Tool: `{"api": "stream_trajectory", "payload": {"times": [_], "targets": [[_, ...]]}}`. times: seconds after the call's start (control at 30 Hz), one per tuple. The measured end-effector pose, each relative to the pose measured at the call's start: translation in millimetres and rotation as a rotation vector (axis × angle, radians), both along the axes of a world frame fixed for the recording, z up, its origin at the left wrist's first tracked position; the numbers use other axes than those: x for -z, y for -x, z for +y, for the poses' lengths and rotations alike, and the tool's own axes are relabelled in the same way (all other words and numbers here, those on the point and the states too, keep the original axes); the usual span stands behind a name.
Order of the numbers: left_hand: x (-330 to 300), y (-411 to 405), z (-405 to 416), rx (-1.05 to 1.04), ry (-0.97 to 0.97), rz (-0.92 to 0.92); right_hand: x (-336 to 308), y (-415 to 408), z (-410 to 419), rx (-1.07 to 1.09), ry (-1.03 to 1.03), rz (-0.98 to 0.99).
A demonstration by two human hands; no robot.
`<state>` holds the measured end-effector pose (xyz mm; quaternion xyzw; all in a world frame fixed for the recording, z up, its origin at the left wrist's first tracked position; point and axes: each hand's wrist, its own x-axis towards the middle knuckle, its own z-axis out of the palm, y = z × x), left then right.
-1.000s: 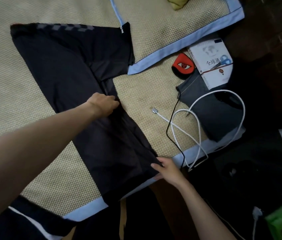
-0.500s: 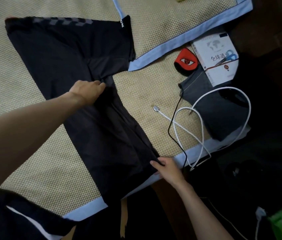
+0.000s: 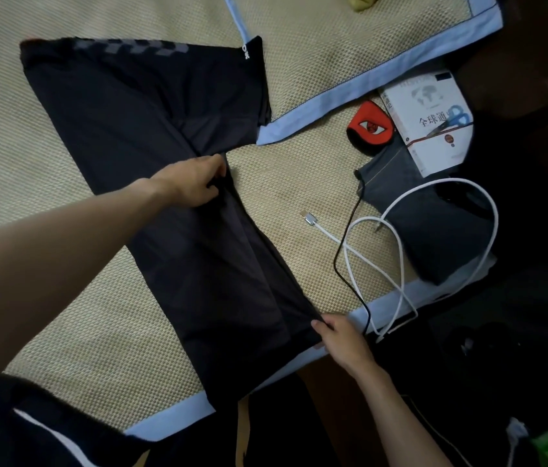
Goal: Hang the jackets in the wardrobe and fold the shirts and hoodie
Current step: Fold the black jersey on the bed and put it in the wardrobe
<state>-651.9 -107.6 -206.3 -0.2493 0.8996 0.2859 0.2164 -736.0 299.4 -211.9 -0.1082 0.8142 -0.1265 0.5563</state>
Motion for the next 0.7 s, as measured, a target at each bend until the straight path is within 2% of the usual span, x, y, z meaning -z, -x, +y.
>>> {"api": "stream_trajectory", "payload": {"times": [0.13, 0.27, 0.33, 0.4, 0.47, 0.57, 0.63, 0.7], "targets": [[7.4, -4.3, 7.3, -0.062, -0.011, 0.084, 4.1, 0.9, 2.6, -0.066, -0.115, 0.075], [2.7, -10.7, 9.3, -0.108, 0.040, 0.192, 11.4, 11.0, -11.4, -0.070, -0.259, -0.064], [-0.3, -16.7, 10.7, -0.130, 0.087, 0.236, 11.7, 20.2, -20.8, -0.166, -0.373, -0.102], [-1.4, -24.9, 11.5, -0.174, 0.138, 0.252, 6.2, 29.1, -34.7, -0.354, -0.426, -0.033], [0.1, -35.0, 6.0, -0.258, 0.188, 0.251, -9.3, 34.6, -69.6, -0.401, -0.339, 0.109], [5.7, -48.6, -13.7, -0.396, 0.313, 0.247, -26.9, 36.1, -160.7, -0.255, 0.043, 0.319], [10.9, -55.1, -30.7, -0.514, 0.404, 0.227, -25.9, 38.2, -229.2, -0.114, 0.235, 0.348], [13.5, -63.4, -50.9, -0.730, 0.435, 0.199, -19.3, 43.7, -289.8, -0.072, 0.312, 0.372]]}}
